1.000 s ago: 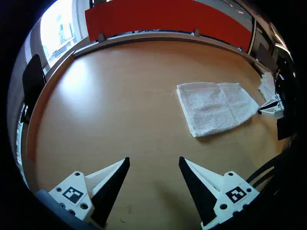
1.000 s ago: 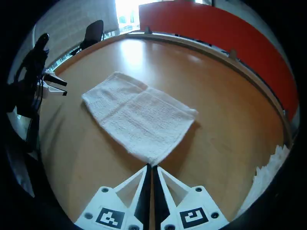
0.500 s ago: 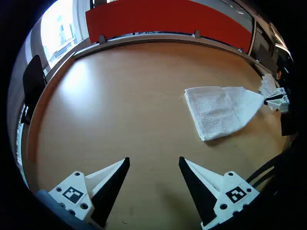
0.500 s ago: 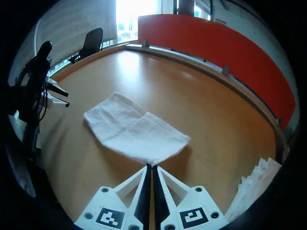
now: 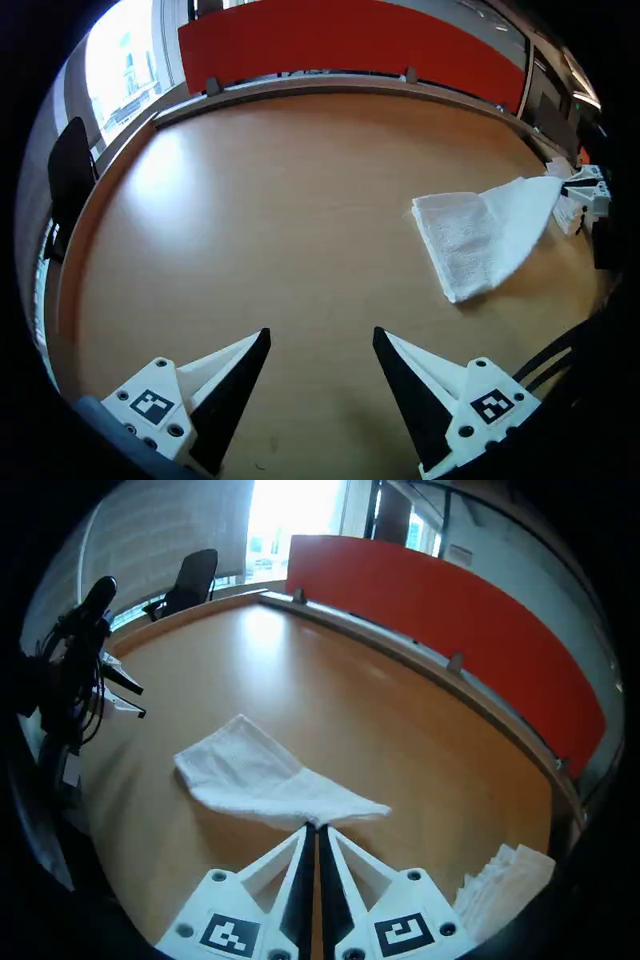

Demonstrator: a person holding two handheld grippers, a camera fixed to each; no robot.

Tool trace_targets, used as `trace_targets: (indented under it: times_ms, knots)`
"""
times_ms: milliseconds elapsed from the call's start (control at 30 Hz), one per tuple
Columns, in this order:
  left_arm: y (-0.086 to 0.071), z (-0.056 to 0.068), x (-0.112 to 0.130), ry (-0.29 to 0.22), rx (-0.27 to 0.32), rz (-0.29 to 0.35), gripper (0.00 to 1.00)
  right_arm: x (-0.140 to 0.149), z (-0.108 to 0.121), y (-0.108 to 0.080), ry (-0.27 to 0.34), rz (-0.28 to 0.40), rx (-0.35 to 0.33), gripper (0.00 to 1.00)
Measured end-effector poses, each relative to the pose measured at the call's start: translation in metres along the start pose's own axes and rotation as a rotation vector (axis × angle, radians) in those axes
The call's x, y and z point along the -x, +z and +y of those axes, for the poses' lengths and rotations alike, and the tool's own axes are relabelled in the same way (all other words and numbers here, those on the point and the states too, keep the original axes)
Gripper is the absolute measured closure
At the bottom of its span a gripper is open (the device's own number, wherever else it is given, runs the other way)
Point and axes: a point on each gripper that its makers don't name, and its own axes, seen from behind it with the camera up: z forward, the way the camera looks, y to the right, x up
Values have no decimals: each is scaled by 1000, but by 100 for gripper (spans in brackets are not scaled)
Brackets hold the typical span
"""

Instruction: Fold towel

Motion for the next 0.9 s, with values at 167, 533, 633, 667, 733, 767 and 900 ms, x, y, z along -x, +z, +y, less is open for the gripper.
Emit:
trace_targets:
  times_ms: [167, 533, 633, 667, 733, 767, 900]
  knots:
    - [0, 1, -2, 0, 0, 3, 5, -11, 6, -9, -7, 19, 9, 96]
    - [0, 2, -5, -1, 1, 7, 5, -24, 11, -24, -45, 38, 13, 96]
    - [-1, 2, -5, -2, 0, 7, 5, -25, 13, -27, -46, 40, 14, 96]
    - [-1, 2, -5, -3, 0, 7, 5, -26, 14, -27, -46, 40, 15, 96]
    - [-1, 2, -5, -3, 0, 8, 5, -26, 15, -28, -45, 41, 16, 96]
    - [-2, 2, -5, -3, -1, 9, 5, -25, 16, -28, -45, 41, 17, 96]
    - [-2, 2, -4, -2, 0, 9, 5, -25, 16, -27, -45, 41, 18, 96]
